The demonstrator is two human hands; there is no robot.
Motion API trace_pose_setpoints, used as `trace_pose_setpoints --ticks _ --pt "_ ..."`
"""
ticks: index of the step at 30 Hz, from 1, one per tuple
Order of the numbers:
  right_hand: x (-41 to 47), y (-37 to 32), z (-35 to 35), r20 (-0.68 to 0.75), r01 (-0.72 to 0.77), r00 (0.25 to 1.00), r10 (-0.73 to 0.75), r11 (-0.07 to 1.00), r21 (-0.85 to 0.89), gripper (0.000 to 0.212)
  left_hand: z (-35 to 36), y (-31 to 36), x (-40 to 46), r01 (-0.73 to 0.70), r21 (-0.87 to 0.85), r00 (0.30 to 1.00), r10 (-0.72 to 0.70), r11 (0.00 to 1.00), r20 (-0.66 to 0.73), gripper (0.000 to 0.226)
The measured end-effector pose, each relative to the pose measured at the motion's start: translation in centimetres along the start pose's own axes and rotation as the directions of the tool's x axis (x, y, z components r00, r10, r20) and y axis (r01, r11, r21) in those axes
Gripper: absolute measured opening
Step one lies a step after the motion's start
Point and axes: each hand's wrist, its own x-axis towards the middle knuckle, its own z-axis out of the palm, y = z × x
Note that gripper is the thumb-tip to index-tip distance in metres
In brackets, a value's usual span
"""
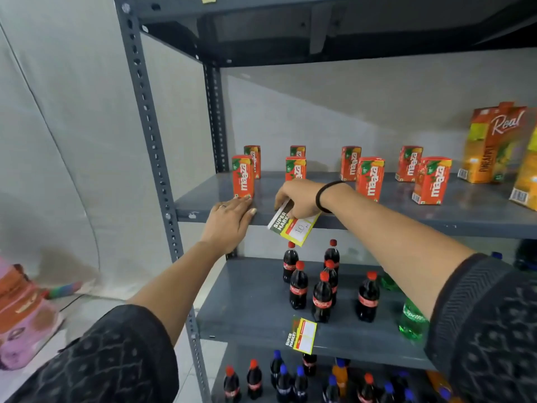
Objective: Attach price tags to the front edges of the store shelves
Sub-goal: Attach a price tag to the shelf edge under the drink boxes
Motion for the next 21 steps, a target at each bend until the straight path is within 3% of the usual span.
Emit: trace_pose_setpoints --ticks 4,8,14,18,21 --pt "0.5 -0.3 -0.5 -0.001 0.013 1.0 -0.013 0.999 -0.034 0.011 0.1 0.0 0.0 0.004 -0.017 1.0 -0.004 1.0 0.004 0.046" --pt "0.1 0.0 -0.3 0.032 -0.007 0.999 0.006 0.999 0.04 0.008 0.0 0.1 -0.1 0.011 -0.024 1.0 -0.011 1.0 0.002 0.046" --pt "-3.4 2.4 1.5 -0.252 -0.046 0.958 0.141 0.936 0.349 0.009 0.0 0.8 0.0 0.055 -0.028 0.998 -0.056 0.998 -0.01 0.045" --pt "-5.2 3.1 4.5 -0.398 -0.052 0.875 0.277 0.87 0.491 0.03 0.1 0.8 0.0 0.059 -0.038 0.997 -0.061 0.998 -0.04 0.044" --pt "-5.5 2.8 5.6 -0.49 -0.049 0.807 0.33 0.864 0.502 0.017 0.2 0.8 0.0 0.062 -0.049 0.997 -0.064 0.997 -0.044 0.045"
